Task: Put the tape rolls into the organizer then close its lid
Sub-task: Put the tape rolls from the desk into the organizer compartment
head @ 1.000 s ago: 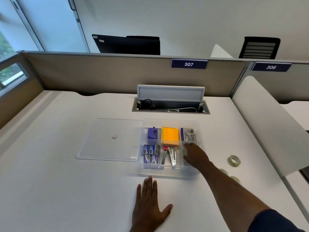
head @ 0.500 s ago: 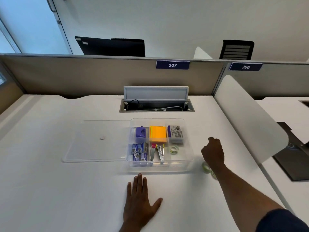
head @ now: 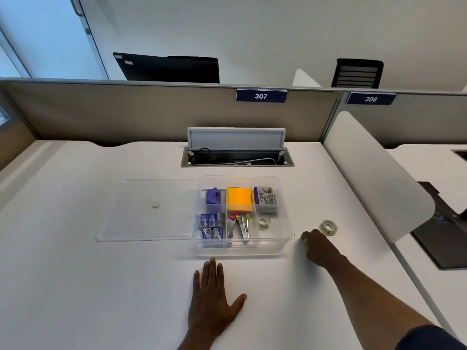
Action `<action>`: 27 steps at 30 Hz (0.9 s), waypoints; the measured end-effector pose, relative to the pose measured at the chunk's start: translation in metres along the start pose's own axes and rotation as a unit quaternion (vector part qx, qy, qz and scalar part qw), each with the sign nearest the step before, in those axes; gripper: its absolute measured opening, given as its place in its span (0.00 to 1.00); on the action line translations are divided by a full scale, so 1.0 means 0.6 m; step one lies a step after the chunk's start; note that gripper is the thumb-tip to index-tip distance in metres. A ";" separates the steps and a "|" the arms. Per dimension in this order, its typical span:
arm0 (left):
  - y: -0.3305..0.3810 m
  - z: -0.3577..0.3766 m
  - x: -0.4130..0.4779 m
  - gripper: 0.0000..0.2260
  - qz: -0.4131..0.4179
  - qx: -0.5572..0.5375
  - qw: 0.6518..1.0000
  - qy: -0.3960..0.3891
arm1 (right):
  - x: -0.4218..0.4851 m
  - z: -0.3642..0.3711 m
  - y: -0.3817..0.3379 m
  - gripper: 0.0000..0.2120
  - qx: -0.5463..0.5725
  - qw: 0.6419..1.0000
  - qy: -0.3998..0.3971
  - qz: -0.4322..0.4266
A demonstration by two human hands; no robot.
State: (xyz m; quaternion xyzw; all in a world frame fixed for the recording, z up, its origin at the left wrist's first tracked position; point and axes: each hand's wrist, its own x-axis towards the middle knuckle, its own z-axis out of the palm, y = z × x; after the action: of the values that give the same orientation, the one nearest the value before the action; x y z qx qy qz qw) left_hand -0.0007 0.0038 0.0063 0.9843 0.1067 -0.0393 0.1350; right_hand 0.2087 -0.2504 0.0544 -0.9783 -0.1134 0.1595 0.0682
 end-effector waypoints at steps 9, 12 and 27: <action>0.002 -0.001 0.001 0.43 -0.005 -0.004 1.000 -0.010 | 0.035 -0.073 -0.056 0.19 0.120 0.979 0.155 0.049; 0.002 -0.001 0.001 0.43 -0.009 -0.009 1.000 -0.016 | 0.048 -0.102 -0.085 0.20 0.127 0.979 0.157 0.011; 0.002 -0.008 0.001 0.48 0.004 -0.004 1.000 0.002 | 0.055 -0.087 -0.177 0.23 0.082 0.990 0.036 -0.106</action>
State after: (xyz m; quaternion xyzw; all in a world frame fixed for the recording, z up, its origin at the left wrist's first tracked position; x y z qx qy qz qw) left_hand 0.0002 0.0042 0.0111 0.9843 0.1037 -0.0360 0.1384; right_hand 0.2351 -0.1447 0.1114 -0.9569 -0.2003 0.1252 0.1688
